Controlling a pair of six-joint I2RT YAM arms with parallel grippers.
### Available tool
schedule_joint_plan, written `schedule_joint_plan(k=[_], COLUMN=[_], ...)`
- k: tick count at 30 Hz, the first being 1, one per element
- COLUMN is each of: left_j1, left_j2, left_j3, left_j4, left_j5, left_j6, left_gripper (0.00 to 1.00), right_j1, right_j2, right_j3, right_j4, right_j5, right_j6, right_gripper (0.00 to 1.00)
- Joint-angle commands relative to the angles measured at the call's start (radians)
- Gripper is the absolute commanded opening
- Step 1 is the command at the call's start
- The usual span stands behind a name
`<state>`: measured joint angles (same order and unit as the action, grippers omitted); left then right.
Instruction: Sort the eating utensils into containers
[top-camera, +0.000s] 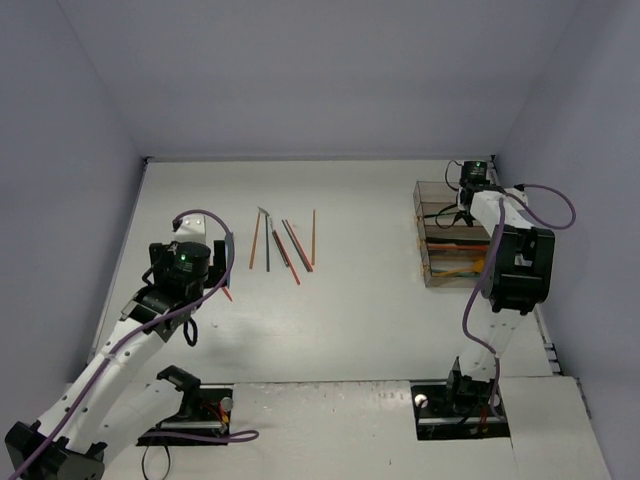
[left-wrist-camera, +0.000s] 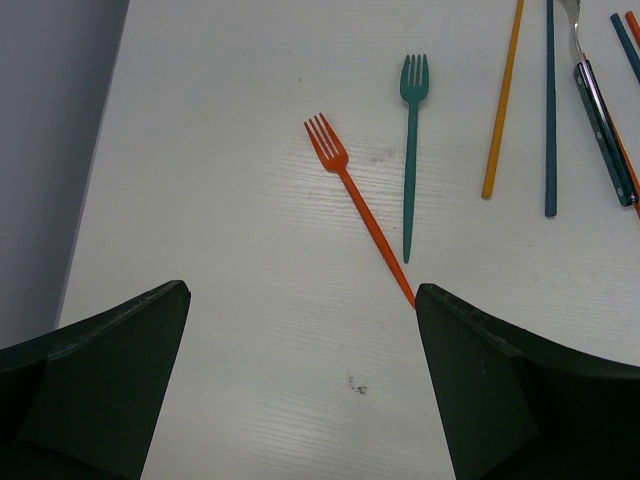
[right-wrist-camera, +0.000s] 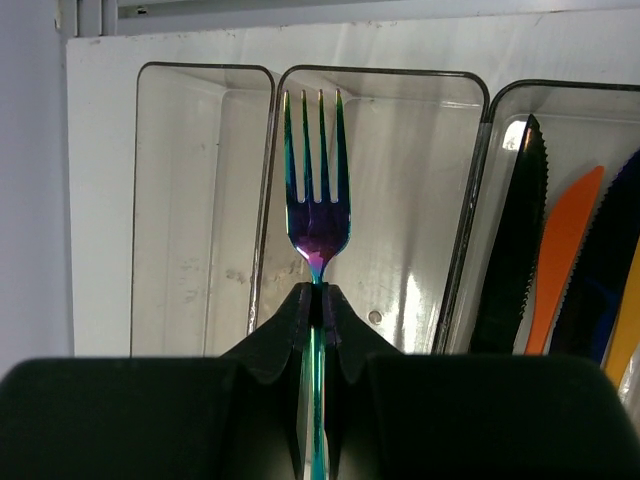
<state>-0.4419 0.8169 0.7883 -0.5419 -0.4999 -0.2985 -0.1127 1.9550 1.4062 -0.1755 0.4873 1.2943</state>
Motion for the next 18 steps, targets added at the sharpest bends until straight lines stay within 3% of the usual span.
schedule_joint_plan(k=[1, 10, 18], left_j1=[0.009, 0.009, 0.009], left_j2=[0.008, 0.013, 0.011], left_j3=[0.022, 0.023, 0.025], left_j4=[0.037, 0.037, 0.039], left_j5=[-0.029, -0.028, -0.025], left_j6=[0.010, 0.010, 0.010], left_gripper=[0.95, 0.95, 0.95], right_j1=[-0.001, 0.013, 0.094], right_j2=[0.001, -0.031, -0.117], right_j3=[0.037, 0.031, 0.060], right_j4=[0.021, 0.028, 0.054], right_j5=[0.004, -0.019, -0.087], right_j6=[0.022, -0.038, -0.327], right_gripper=[0.08, 0.19, 0.23])
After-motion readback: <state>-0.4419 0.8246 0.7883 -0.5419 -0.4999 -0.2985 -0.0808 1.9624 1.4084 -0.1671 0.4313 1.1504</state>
